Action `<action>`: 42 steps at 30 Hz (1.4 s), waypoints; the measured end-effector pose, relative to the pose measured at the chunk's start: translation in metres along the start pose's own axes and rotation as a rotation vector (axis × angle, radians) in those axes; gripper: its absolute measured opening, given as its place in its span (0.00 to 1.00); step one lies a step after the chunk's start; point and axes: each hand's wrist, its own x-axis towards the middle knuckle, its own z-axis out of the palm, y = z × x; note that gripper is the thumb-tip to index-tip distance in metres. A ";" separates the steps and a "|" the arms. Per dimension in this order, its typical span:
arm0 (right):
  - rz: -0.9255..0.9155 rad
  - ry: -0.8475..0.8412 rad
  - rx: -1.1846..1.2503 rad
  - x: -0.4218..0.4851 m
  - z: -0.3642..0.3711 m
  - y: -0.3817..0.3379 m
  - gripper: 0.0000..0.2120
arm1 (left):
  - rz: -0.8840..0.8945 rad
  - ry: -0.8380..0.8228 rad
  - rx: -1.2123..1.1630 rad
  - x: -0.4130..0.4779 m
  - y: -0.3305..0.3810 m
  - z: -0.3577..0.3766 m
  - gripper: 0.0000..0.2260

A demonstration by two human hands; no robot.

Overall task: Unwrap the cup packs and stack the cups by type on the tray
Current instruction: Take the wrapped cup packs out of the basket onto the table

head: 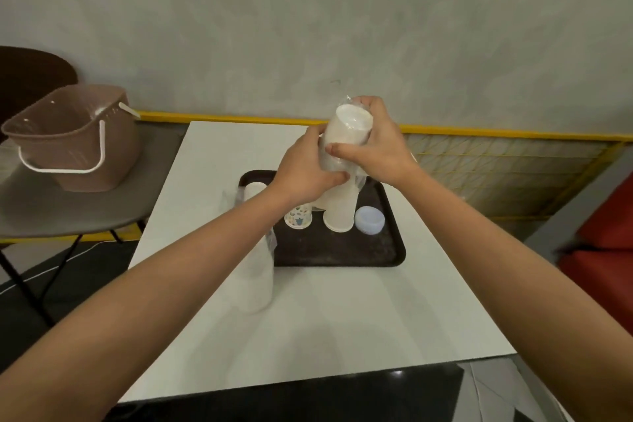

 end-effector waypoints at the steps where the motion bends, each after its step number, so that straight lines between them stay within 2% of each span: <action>1: -0.001 -0.010 0.004 -0.004 -0.003 0.005 0.34 | -0.011 0.001 0.006 -0.003 0.002 0.007 0.35; 16: 0.172 -0.325 -0.065 -0.075 0.003 0.105 0.35 | -0.296 -0.166 0.046 -0.056 -0.041 0.114 0.34; 23: 0.231 -0.396 -0.023 -0.095 0.008 0.130 0.30 | -0.391 -0.249 0.109 -0.065 -0.062 0.134 0.34; 30: 0.267 -0.454 -0.018 -0.101 0.017 0.144 0.30 | -0.397 -0.261 0.096 -0.069 -0.072 0.148 0.31; 36: 0.282 -0.525 -0.021 -0.099 0.012 0.148 0.27 | -0.360 -0.279 0.083 -0.073 -0.076 0.153 0.33; 42: 0.301 -0.473 -0.051 -0.094 0.011 0.147 0.23 | -0.358 -0.280 0.084 -0.074 -0.076 0.152 0.32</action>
